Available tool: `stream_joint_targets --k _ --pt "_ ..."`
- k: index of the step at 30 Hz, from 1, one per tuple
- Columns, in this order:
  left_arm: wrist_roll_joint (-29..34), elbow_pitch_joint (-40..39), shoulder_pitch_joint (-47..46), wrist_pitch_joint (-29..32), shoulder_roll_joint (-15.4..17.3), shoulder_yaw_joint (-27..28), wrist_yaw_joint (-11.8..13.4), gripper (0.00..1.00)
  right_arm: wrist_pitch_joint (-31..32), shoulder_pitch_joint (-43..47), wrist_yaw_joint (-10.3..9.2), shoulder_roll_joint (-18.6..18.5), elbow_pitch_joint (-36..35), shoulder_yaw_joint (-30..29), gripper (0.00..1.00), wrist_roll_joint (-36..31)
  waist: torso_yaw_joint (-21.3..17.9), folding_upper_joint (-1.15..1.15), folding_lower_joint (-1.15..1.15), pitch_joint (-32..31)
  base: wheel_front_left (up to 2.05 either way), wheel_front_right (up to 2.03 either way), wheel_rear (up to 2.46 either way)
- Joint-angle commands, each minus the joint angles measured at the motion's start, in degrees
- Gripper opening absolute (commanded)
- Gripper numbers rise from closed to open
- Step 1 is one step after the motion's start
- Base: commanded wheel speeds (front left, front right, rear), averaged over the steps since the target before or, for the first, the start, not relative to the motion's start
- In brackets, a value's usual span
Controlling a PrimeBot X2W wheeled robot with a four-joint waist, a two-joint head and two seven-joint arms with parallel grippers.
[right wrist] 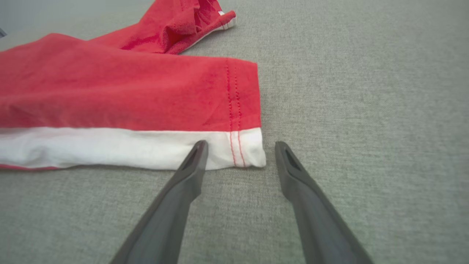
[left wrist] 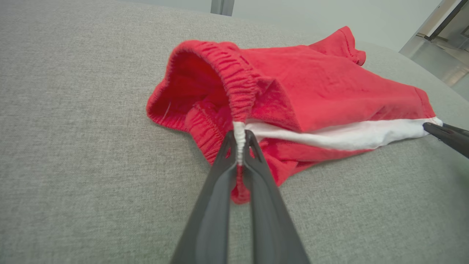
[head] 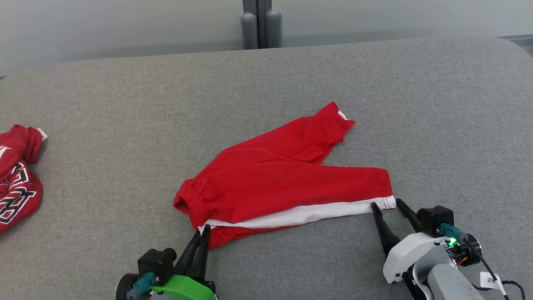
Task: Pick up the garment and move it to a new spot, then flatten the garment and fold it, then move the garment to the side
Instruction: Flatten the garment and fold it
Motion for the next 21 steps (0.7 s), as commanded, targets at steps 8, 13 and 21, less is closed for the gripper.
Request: stream_joint_targets --k 8,13,21 --pt "-0.8 -1.0 -1.5 0.0 0.7 0.2 -0.1 0.00 0.0 -0.5 -0.08 -0.3 -0.2 0.3 0.00 2.1 0.7 0.00 0.00 0.6 0.00 0.00 0.00" --pt "0.4 -5.5 -2.1 0.0 1.1 0.9 -0.1 0.00 0.0 0.2 -0.08 -0.2 -8.7 0.1 0.00 3.5 0.5 0.00 0.00 -0.8 0.00 0.00 0.00" --pt "2.2 -17.3 -5.5 -0.1 4.8 3.0 -0.1 0.00 0.0 -2.5 -0.08 -0.4 -25.1 1.3 0.00 5.5 -1.8 0.00 0.00 -4.3 0.00 0.00 0.00"
